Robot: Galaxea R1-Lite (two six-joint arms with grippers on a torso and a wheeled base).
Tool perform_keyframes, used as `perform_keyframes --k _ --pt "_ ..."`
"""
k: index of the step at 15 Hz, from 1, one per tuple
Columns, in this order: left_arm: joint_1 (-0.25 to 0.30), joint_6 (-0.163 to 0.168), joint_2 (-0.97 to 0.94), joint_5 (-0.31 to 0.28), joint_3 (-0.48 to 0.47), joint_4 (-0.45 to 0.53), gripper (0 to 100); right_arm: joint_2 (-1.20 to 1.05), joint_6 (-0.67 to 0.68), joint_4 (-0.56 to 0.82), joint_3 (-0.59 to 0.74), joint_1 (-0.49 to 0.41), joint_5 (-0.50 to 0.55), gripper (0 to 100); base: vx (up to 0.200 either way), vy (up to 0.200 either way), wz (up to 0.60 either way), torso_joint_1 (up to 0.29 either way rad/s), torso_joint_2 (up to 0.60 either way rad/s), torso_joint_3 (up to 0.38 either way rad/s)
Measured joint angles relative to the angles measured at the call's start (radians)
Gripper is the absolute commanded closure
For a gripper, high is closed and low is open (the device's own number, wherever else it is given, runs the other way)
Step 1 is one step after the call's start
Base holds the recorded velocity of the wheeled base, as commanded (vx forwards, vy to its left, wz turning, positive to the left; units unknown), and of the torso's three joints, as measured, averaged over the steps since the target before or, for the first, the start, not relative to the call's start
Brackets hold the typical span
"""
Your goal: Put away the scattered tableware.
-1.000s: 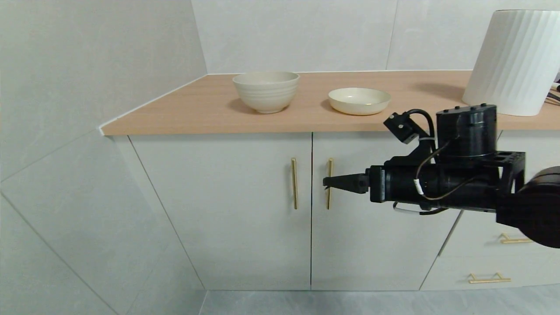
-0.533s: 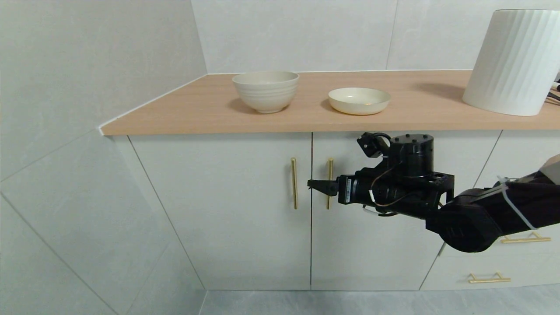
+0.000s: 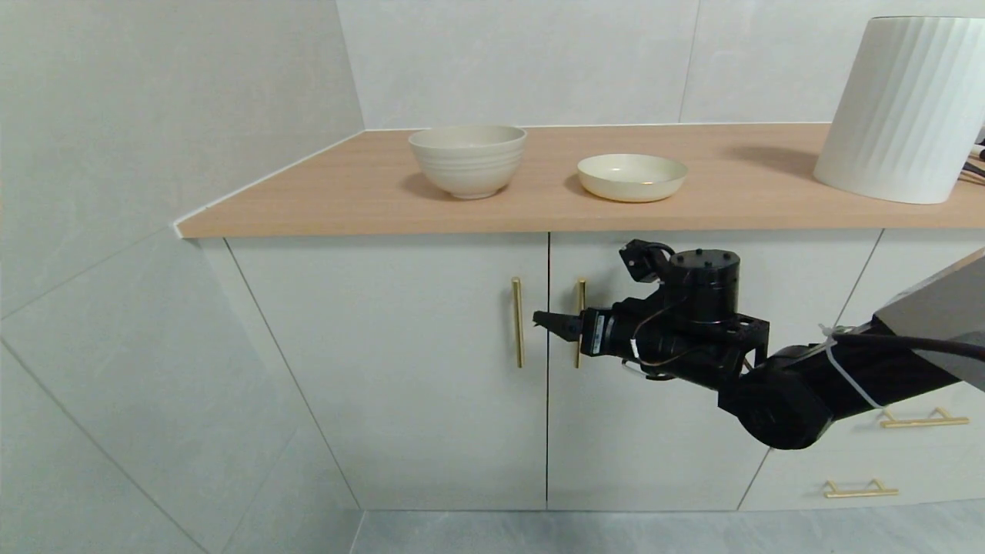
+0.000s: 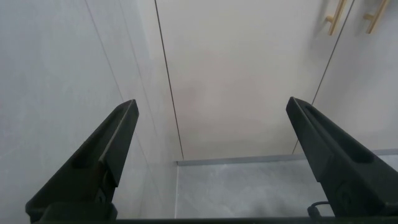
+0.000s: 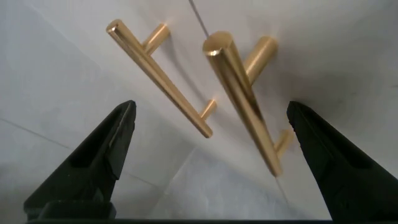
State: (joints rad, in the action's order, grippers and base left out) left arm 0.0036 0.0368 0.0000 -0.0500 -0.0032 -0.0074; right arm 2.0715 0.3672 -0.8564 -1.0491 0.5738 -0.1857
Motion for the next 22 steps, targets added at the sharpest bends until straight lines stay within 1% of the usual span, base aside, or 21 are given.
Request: perform_keyframes --k 5,8,9,13,18,20,21,22 --pt "0.001 0.000 0.000 0.000 0.000 0.000 0 0.016 0.079 -0.017 -0.010 0.026 -0.003 0 0.000 0.000 0.00 0.000 0.00 0.000" --pt "0.001 0.000 0.000 0.000 0.000 0.000 0 0.005 0.085 -0.024 0.009 0.035 -0.031 0 0.000 0.000 0.00 0.000 0.00 0.000" --pt "0.001 0.000 0.000 0.001 0.000 0.000 0 0.002 0.085 -0.040 0.022 0.038 -0.049 0 0.000 0.000 0.00 0.000 0.00 0.000" --pt "0.000 0.000 0.000 0.000 0.000 0.000 0 -0.003 0.082 -0.175 0.104 0.043 -0.146 0 0.000 0.000 0.00 0.000 0.00 0.000" --pt "0.001 0.001 0.000 0.000 0.000 0.000 0 -0.060 0.077 -0.196 0.213 0.047 -0.165 0 0.000 0.000 0.00 0.000 0.00 0.000" --pt "0.001 0.031 0.000 -0.001 0.000 0.000 0 -0.110 0.074 -0.188 0.274 0.055 -0.169 0 0.000 0.000 0.00 0.000 0.00 0.000" --pt "0.001 0.040 0.000 -0.001 0.001 0.000 0 -0.127 0.074 -0.185 0.294 0.060 -0.168 0 0.000 0.000 0.00 0.000 0.00 0.000" --pt "0.001 0.040 0.000 -0.001 0.001 0.000 0 -0.151 0.073 -0.181 0.320 0.066 -0.167 0 0.000 0.000 0.00 0.000 0.00 0.000"
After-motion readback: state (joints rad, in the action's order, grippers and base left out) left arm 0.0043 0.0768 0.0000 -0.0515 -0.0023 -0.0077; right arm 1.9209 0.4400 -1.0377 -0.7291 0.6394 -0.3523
